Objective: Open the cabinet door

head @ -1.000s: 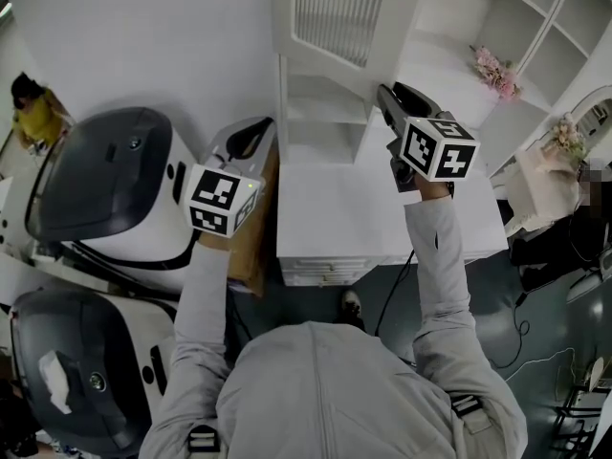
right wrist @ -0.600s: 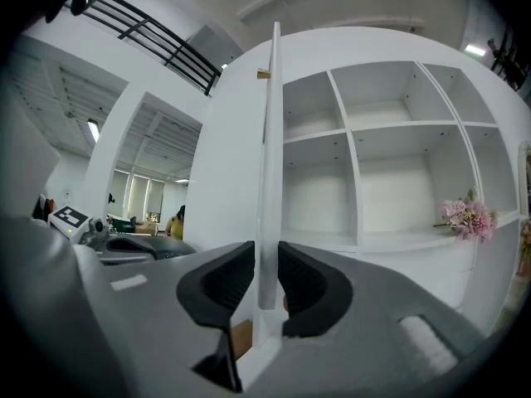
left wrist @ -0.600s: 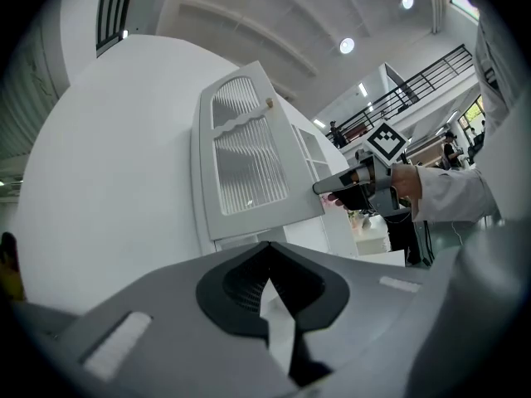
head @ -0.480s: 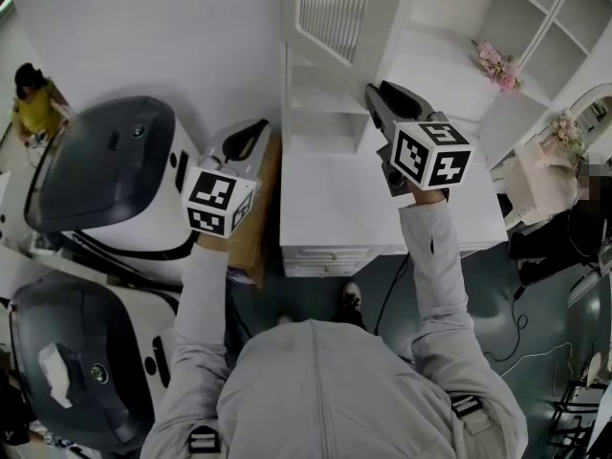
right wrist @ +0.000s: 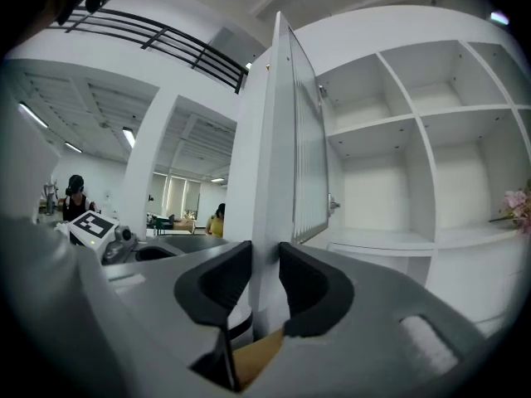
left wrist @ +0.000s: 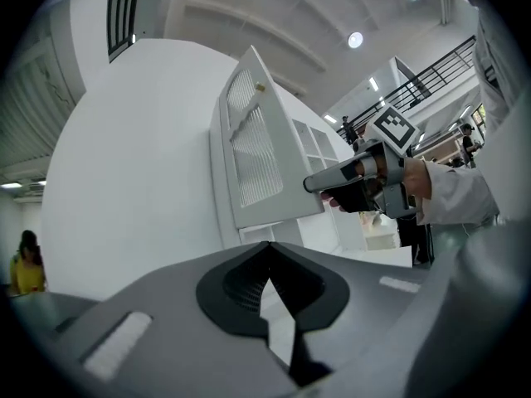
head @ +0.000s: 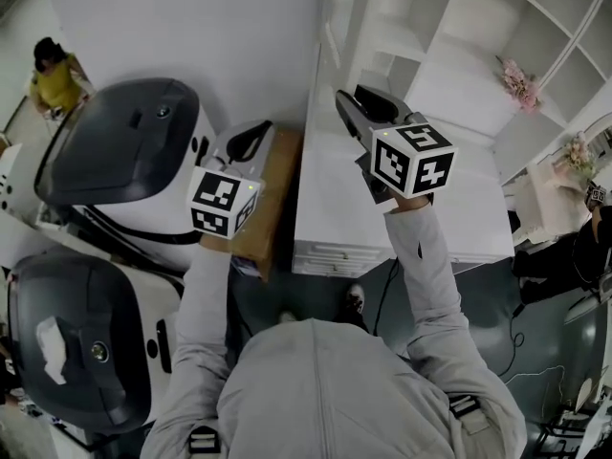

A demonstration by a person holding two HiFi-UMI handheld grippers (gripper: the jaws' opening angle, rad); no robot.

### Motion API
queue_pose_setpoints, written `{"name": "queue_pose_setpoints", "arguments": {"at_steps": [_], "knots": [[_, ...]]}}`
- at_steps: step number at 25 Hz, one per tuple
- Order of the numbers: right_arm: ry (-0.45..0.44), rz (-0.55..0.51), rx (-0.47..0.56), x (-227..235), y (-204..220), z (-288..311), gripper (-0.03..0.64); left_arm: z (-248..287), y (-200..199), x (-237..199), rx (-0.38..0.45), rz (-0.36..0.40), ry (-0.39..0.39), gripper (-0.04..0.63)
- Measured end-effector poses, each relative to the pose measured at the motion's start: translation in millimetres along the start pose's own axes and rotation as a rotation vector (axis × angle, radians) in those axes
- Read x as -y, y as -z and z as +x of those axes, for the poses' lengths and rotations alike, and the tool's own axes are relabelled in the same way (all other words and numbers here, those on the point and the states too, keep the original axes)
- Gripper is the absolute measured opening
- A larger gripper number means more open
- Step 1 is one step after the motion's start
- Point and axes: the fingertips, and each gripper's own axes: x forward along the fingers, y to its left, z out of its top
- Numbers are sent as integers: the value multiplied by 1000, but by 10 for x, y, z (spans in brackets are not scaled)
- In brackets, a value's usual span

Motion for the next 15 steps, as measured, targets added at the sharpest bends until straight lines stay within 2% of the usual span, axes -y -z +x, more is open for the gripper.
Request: {"name": "queue_pose_setpoints", "arguments": {"at_steps": [6, 15], "knots": [[-43, 17, 1, -409, -42, 315, 109, -325, 143, -205, -32, -15, -45, 17], [-26, 37, -27, -394, -38, 324, 107, -413, 192, -402, -45, -35, -76, 17]]}}
